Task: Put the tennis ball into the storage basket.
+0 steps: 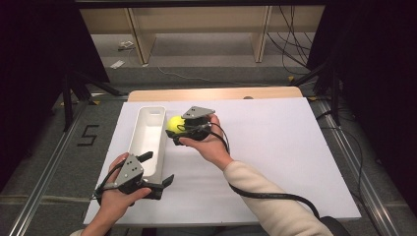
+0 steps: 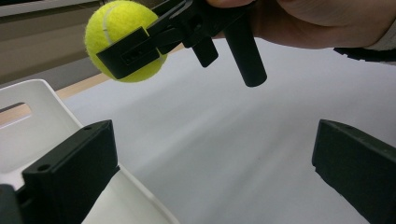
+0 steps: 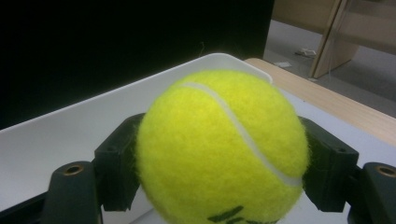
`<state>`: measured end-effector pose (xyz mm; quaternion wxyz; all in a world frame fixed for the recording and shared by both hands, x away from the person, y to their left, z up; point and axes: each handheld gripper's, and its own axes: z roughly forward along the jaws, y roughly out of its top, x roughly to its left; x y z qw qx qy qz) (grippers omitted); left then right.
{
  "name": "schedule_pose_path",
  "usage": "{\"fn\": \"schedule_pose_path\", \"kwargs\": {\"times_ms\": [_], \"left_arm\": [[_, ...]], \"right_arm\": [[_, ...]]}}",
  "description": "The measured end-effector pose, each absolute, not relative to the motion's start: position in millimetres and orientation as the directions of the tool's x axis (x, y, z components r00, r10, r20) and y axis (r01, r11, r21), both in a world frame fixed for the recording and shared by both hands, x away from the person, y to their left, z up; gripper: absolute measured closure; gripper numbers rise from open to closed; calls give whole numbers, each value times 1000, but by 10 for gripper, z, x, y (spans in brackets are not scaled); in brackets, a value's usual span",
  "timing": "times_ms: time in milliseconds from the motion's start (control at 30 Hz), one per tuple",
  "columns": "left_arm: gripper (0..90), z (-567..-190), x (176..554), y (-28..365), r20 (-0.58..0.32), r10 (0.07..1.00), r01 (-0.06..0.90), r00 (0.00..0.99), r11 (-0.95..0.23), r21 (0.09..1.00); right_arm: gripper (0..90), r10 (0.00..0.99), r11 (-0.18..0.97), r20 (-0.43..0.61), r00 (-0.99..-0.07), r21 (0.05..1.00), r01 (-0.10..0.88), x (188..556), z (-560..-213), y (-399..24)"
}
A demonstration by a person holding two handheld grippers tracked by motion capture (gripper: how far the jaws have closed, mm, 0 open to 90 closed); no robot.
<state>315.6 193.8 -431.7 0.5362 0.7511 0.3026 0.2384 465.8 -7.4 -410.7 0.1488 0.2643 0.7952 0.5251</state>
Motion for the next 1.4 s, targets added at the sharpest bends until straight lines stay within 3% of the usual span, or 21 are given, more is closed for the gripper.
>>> {"fn": "schedule_pose_path", "kwargs": {"times_ms": [1400], "left_arm": [[0,-4315,3155,1936,35,710,198,704,-243,950]], "right_arm": [[265,562,314,38,-826,914,256,4655,-4061,53]]}}
